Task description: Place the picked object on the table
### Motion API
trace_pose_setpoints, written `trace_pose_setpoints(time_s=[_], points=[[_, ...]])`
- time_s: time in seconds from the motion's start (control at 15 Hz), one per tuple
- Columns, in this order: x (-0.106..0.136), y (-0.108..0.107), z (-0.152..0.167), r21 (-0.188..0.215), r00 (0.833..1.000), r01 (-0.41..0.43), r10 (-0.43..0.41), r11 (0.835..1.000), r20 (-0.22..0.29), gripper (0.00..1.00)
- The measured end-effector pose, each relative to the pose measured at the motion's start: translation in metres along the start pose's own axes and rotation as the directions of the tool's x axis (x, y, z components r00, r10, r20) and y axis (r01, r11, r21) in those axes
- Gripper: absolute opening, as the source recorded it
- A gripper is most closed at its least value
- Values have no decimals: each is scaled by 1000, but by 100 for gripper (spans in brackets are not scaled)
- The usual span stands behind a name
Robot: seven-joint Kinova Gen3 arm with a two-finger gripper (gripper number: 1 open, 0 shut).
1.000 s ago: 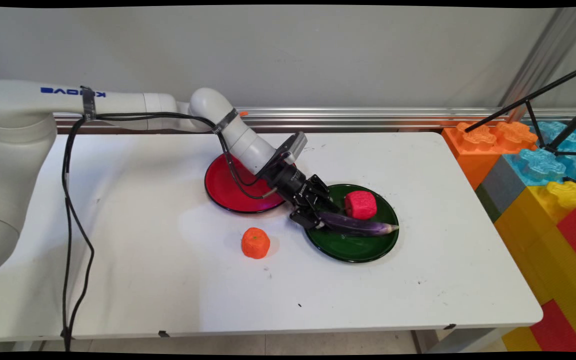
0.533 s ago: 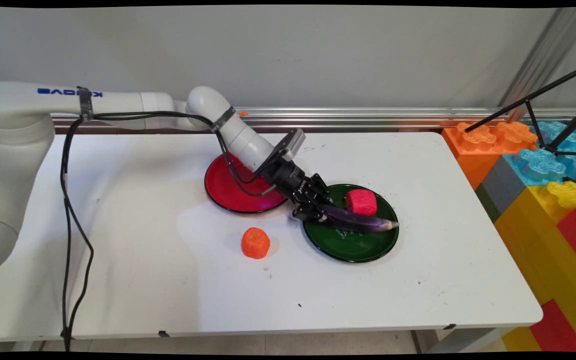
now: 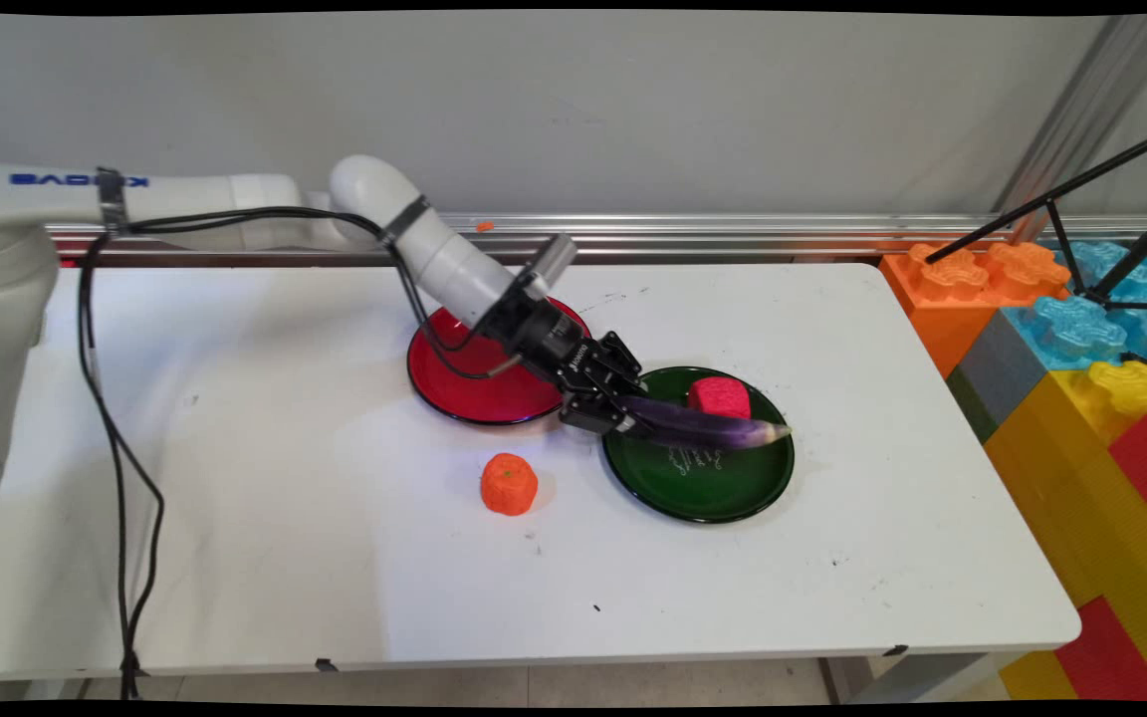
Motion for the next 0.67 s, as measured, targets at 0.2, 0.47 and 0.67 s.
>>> trace_pose_setpoints(time_s=[0.2,0.47,0.67], points=[[2,19,-19,-4,999,16,-16,1000,-32,0],[-2,49,-49,-11,997,41,-42,999,-62,0],[-12,71,-71,-14,996,60,-61,998,-71,0]])
